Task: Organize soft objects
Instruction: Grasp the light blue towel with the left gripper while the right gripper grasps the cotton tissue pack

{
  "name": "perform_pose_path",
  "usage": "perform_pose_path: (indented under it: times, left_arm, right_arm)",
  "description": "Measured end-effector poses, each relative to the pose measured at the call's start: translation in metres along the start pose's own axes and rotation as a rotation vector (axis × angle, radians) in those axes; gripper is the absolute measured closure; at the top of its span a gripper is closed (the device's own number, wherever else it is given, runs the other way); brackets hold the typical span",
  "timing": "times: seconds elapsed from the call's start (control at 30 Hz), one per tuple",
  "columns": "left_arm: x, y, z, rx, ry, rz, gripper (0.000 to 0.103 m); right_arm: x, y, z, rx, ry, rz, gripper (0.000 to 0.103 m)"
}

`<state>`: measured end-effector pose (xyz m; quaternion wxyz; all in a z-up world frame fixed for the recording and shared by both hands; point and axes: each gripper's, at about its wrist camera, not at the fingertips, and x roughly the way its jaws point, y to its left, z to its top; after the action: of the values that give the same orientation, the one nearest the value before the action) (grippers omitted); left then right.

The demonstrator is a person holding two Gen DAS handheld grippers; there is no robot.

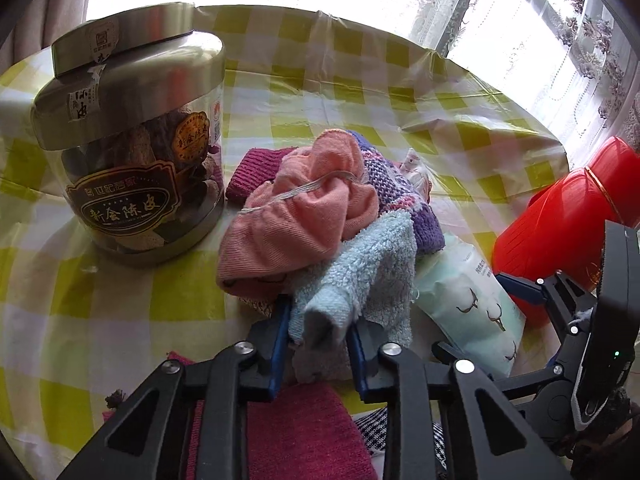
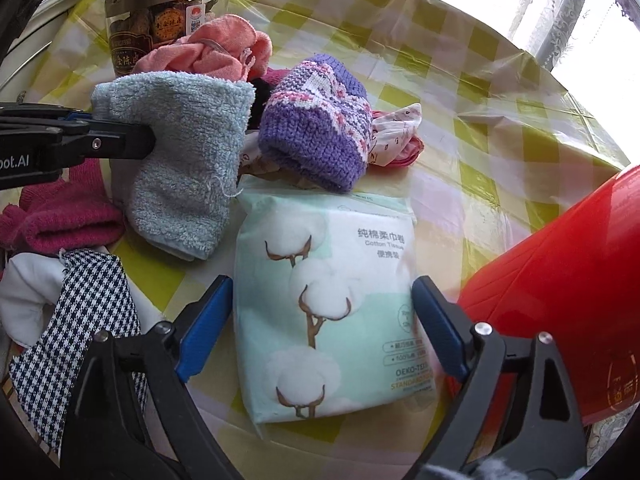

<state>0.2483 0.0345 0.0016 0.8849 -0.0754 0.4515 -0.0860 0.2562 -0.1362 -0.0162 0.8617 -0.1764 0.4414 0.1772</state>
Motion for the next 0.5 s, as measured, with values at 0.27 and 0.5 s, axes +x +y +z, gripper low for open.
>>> perform_pose_path:
  times: [0.27, 0.5]
  left_arm:
    - [-0.017, -0.007, -0.005, 0.004, -0.055, -0.038, 0.091]
    - [-0.038, -0.008, -0.008, -0.005, -0.119, -0.070, 0.092]
  right_arm:
    - [-0.011, -0.004, -0.007, 0.023, -0.017, -0.024, 0.032]
    - [-0.037, -0.009, -0.014, 0.074, -0.047, -0.005, 0.033]
